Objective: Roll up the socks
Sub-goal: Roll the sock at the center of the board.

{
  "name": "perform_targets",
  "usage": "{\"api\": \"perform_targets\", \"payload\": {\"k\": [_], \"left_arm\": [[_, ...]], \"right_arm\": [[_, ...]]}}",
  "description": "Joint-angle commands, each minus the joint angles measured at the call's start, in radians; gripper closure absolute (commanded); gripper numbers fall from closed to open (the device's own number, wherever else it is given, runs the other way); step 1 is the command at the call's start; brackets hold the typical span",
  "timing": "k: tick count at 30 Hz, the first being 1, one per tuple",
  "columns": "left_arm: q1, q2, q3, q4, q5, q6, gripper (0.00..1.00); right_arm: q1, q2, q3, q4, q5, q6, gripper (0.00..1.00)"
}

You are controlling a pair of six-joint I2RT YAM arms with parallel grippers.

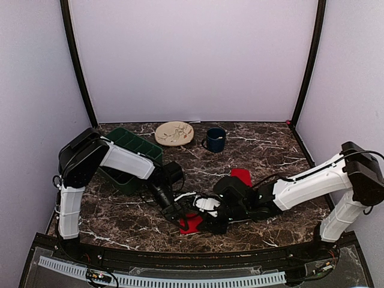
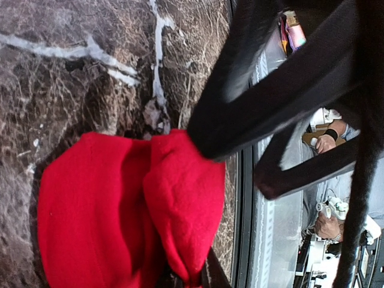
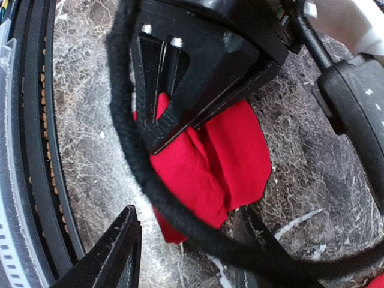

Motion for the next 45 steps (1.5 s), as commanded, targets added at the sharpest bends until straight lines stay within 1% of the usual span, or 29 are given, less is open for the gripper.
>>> {"api": "perform_targets", "payload": {"k": [1,13,22,26,30,32,34,37,42,45], "left_arm": [[0.000,0.014,0.014,-0.046,0.023,0.035,0.92],[0.007,0.017,0.015,-0.058,0.042,0.053,0.91],[0.008,0.021,0.017,-0.063,0.051,0.060,0.91],[0.008,0.022,0.014,-0.063,0.056,0.064,0.90],[0.008,0.027,0.013,-0.064,0.053,0.061,0.90],[0.009,0.027,0.013,-0.061,0.037,0.056,0.90],[0.010,0.026,0.014,-0.058,0.022,0.047,0.88],[0.010,0.027,0.015,-0.054,-0.027,0.017,0.82],[0.011,0.014,0.012,-0.049,-0.089,-0.029,0.75],[0.015,-0.023,-0.021,-0.008,-0.135,-0.068,0.72]], "right_arm": [[0.010,0.045,0.048,0.014,-0.004,-0.048,0.51],[0.010,0.102,0.071,0.015,-0.042,-0.071,0.50],[0.011,0.132,0.079,0.006,-0.078,-0.081,0.54],[0.010,0.140,0.075,0.011,-0.081,-0.081,0.61],[0.008,0.151,0.081,0.013,-0.094,-0.085,0.76],[0.006,0.157,0.085,0.009,-0.105,-0.089,0.81],[0.004,0.162,0.088,0.006,-0.115,-0.090,0.85],[0.001,0.164,0.092,0.003,-0.128,-0.093,0.91],[-0.003,0.164,0.091,-0.003,-0.146,-0.094,0.94],[-0.007,0.160,0.084,0.000,-0.150,-0.088,0.95]]}}
